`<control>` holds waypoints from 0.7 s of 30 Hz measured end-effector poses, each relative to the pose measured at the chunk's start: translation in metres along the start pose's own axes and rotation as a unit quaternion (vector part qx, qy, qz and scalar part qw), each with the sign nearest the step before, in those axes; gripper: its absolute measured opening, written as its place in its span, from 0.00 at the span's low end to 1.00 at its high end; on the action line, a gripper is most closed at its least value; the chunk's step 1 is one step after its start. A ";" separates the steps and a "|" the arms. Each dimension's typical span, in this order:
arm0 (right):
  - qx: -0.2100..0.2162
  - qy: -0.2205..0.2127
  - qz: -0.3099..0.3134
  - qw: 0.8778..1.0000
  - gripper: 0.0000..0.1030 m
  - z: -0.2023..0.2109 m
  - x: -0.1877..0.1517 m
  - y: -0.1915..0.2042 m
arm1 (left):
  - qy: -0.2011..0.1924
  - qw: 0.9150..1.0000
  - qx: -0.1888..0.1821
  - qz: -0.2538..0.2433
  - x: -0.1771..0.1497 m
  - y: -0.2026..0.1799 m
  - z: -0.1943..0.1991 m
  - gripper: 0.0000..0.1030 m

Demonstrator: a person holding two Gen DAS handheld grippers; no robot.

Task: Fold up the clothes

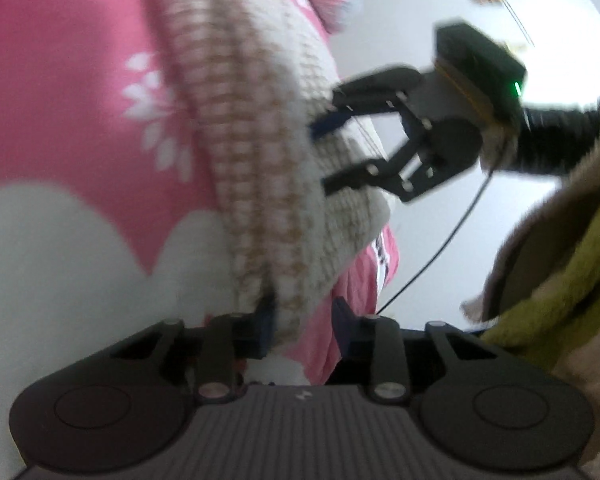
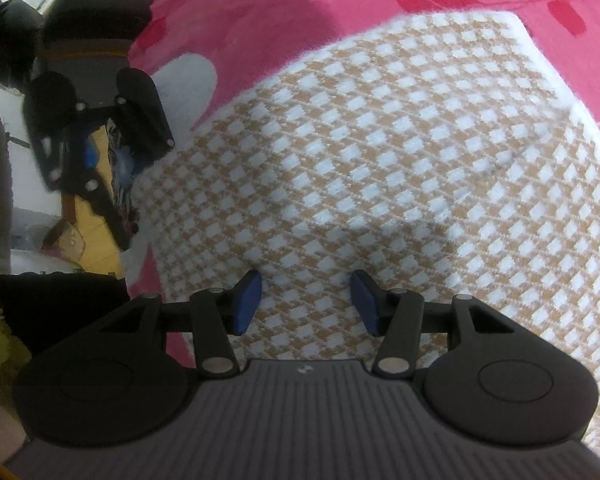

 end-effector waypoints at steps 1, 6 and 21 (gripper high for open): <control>0.000 -0.003 -0.002 1.000 0.48 0.001 0.000 -0.001 | -0.008 1.000 0.007 0.013 -0.001 0.001 0.005 0.27; -0.006 -0.025 0.001 1.000 0.48 0.009 -0.009 -0.004 | -0.061 0.992 0.086 0.067 -0.009 0.004 0.036 0.46; -0.031 -0.152 0.047 0.987 0.26 0.054 0.012 0.015 | -0.248 0.935 0.250 -0.047 -0.002 -0.121 0.056 0.37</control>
Point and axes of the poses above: each gripper's, at about its wrist camera, not at the fingertips, and z roughly against the way its jaws point, y to its left, x to its top, the point moved 6 cm from there along -z, roughly the way its jaws point, and after that the axes turned 8 degrees about -y, right-handed, at the moved point
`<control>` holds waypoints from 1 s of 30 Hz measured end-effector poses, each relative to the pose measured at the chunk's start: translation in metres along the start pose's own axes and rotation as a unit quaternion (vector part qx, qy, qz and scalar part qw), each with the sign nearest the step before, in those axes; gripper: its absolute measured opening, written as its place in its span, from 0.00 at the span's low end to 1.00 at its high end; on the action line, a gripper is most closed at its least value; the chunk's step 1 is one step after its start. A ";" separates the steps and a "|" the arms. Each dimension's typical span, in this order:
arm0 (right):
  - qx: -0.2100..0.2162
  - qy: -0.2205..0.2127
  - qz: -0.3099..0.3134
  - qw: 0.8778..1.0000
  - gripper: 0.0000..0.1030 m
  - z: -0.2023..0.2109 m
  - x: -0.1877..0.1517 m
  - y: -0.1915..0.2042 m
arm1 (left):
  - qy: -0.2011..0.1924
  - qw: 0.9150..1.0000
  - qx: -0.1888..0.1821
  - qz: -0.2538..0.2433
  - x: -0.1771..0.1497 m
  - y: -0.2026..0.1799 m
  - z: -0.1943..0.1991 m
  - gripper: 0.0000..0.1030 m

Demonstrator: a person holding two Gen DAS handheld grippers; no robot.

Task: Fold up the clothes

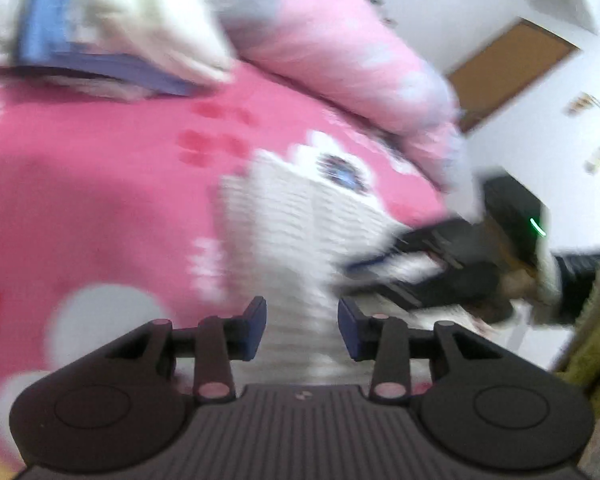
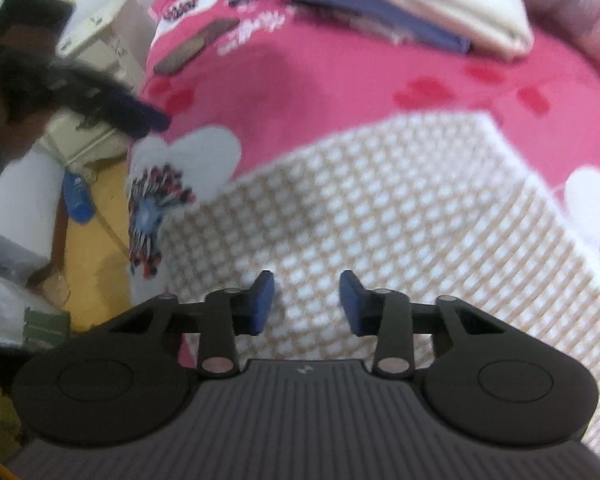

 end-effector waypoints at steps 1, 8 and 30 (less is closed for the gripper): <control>-0.005 -0.005 0.005 1.000 0.24 -0.002 0.006 -0.004 | 0.012 1.000 0.000 -0.017 -0.012 -0.010 -0.011 0.36; -0.022 -0.038 0.042 0.998 0.20 -0.069 0.038 -0.018 | 0.038 0.993 0.108 0.001 -0.075 0.003 -0.070 0.29; -0.027 -0.108 -0.122 0.986 0.21 -0.076 0.044 -0.059 | 0.029 0.991 0.119 0.051 -0.082 -0.004 -0.052 0.28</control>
Point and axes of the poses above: each gripper's, at about its wrist camera, not at the fingertips, and z roughly against the way its jaws point, y to its left, x to its top, the point moved 6 cm from there along -z, roughly the way its jaws point, and after that the axes turned 8 degrees about -y, right-handed, at the moved point
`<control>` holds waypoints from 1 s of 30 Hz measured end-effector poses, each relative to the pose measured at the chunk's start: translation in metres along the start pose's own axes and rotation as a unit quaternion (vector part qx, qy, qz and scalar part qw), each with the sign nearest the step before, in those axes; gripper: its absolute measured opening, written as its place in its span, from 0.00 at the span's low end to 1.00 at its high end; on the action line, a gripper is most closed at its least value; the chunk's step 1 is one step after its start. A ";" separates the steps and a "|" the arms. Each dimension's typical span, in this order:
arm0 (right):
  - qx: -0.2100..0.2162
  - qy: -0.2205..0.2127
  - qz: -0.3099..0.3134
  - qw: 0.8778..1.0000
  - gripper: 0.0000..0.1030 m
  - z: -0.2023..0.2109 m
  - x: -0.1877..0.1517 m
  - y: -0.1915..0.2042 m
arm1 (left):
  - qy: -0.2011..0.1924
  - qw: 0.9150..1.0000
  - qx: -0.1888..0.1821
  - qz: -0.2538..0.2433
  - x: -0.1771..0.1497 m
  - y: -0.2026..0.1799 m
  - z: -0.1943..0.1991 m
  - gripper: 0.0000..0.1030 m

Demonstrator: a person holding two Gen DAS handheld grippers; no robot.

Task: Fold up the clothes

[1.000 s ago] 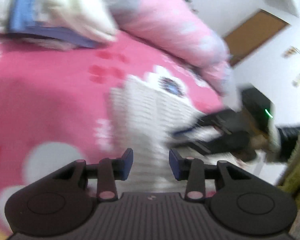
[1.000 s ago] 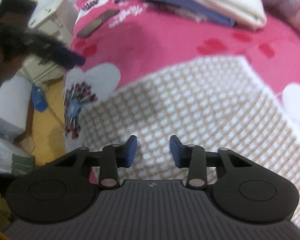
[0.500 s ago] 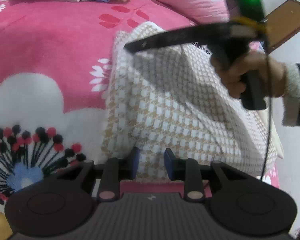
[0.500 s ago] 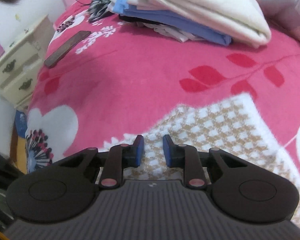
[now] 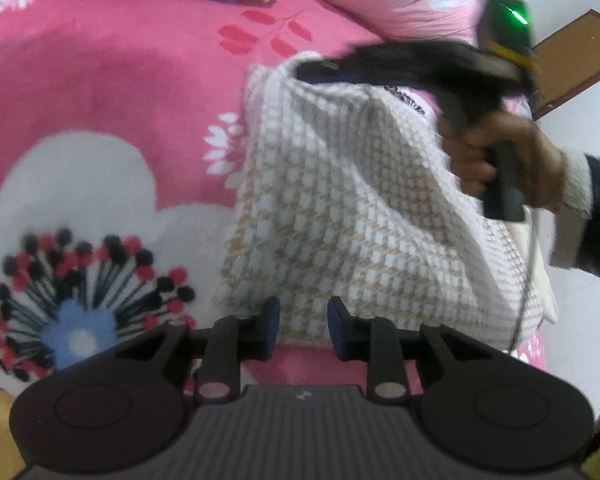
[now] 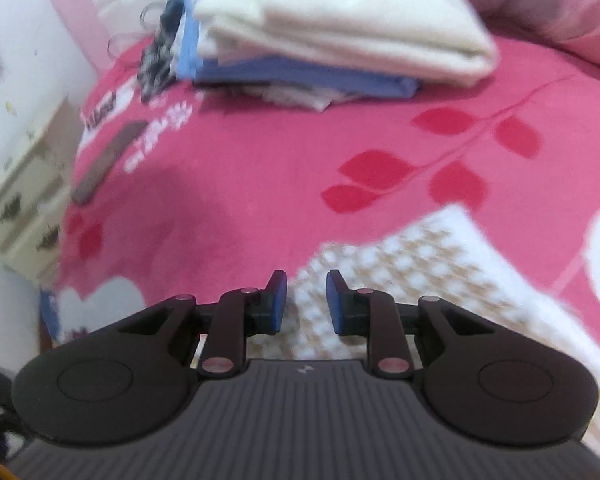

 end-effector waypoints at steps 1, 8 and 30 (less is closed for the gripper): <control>-0.003 -0.004 -0.002 1.000 0.21 0.019 -0.001 -0.003 | -0.002 1.000 -0.003 -0.008 0.003 -0.003 0.005 0.29; -0.041 0.049 0.012 0.998 0.21 0.121 -0.068 -0.016 | -0.030 0.996 -0.028 -0.082 0.030 -0.034 0.004 0.30; -0.175 0.109 0.000 0.979 0.14 0.269 -0.256 -0.089 | -0.025 0.994 0.033 -0.099 0.038 -0.031 -0.036 0.14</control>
Point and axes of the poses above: each gripper's, at about its wrist camera, not at the fingertips, and z roughly against the way its jaws point, y to its left, x to its top, the point moved 6 cm from there along -z, roughly the way its jaws point, and after that the axes turned 8 degrees about -y, right-handed, at the moved point
